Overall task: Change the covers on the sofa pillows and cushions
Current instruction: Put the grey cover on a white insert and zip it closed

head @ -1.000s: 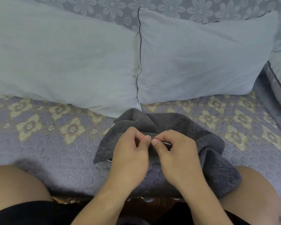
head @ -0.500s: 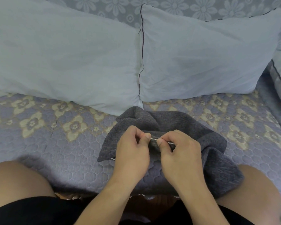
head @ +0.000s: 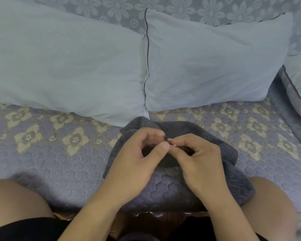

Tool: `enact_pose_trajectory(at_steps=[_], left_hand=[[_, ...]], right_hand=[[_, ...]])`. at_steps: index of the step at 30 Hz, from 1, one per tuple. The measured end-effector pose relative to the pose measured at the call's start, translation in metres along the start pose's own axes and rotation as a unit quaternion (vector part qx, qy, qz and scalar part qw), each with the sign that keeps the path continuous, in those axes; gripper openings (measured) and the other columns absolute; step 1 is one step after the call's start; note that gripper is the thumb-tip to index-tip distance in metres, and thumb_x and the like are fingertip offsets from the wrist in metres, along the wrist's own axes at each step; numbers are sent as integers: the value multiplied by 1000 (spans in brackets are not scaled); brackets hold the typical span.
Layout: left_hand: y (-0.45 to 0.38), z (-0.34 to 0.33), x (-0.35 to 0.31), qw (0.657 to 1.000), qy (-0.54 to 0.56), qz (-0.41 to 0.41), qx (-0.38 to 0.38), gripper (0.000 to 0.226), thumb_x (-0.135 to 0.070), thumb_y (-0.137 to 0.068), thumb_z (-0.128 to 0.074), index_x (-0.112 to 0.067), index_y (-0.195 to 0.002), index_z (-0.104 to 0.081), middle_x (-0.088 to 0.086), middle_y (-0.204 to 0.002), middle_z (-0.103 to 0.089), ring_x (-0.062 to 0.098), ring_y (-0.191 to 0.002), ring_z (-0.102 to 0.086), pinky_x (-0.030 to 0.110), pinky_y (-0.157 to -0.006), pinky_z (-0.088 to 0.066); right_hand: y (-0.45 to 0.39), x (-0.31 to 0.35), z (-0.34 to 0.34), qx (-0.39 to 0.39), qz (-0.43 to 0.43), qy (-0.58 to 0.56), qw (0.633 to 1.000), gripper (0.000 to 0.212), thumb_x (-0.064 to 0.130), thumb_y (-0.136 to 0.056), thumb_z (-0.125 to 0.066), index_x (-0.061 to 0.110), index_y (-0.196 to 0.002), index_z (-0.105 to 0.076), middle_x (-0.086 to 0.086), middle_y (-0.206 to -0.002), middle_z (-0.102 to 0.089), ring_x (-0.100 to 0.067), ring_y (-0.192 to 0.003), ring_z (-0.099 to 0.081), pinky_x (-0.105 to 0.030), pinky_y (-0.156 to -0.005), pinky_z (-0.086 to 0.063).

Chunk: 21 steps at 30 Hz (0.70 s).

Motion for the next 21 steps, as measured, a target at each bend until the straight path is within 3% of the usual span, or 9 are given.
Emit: enact_pose_trajectory(at_steps=[2,3,5,8,10,13,17,21], left_hand=[[-4,3,3,992,-109,-63,14,38,-23,-87,-77,-40,-117,-62,-19,-110,-66,0,-109,-62,19,-92,-47],[-9,3,2,977,-184,-104,10,31,-22,-90,-74,-39,-114,-64,-20,-105,-66,1,-103,-62,20,-86,-47],[-14,4,-5,952,-262,-160,-4,16,-21,-97,-61,-31,-107,-69,-17,-96,-65,3,-90,-61,26,-76,-48],[-23,5,-21,912,-340,-228,-7,22,-15,-99,-53,-20,-111,-70,-8,-91,-62,11,-80,-58,35,-66,-50],[-29,12,-36,889,-372,-268,-19,27,-12,-96,-50,-18,-115,-70,-3,-91,-63,21,-77,-62,39,-59,-52],[-43,38,-59,882,-366,-289,-66,36,-21,-96,-41,-17,-115,-72,-1,-95,-69,24,-82,-66,40,-65,-55],[-56,74,-78,887,-350,-277,-120,35,-28,-98,-43,-19,-113,-73,-7,-101,-69,14,-91,-62,28,-77,-46],[-58,110,-83,884,-355,-260,-160,27,-16,-100,-49,-20,-110,-73,-8,-101,-68,13,-94,-60,21,-79,-40]], right_hand=[[-1,-5,3,-5,-80,-91,993,11,12,-85,-77,23,-84,-80,13,-84,-76,-2,-86,-71,-20,-79,-54],[-2,-5,3,4,-102,-105,989,11,14,-87,-75,24,-83,-80,12,-84,-77,-3,-86,-72,-24,-80,-55],[-6,-2,6,-15,-110,-25,994,15,23,-91,-71,28,-79,-79,13,-78,-75,-3,-81,-70,-26,-78,-55],[-20,9,26,-111,-114,146,976,25,29,-94,-64,20,-71,-70,8,-68,-67,-7,-70,-61,-36,-73,-51],[-34,13,40,-134,-132,172,967,30,28,-96,-60,15,-70,-65,3,-65,-63,-10,-65,-57,-37,-67,-48],[-61,13,56,-138,-150,162,965,28,23,-96,-59,10,-72,-62,-1,-68,-61,-15,-67,-56,-33,-60,-41],[-100,11,79,-156,-156,169,961,26,19,-93,-61,4,-72,-63,-5,-69,-61,-24,-73,-56,-32,-66,-39],[-132,4,100,-162,-175,197,951,21,17,-91,-61,2,-75,-64,-4,-68,-57,-20,-67,-53,-30,-66,-37]])
Point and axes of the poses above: each hand's wrist, its own y-axis away from the middle knuckle, its own z-axis out of the back of the hand, x = y × z, the point moved 6 cm from there along -y, towards the middle knuckle
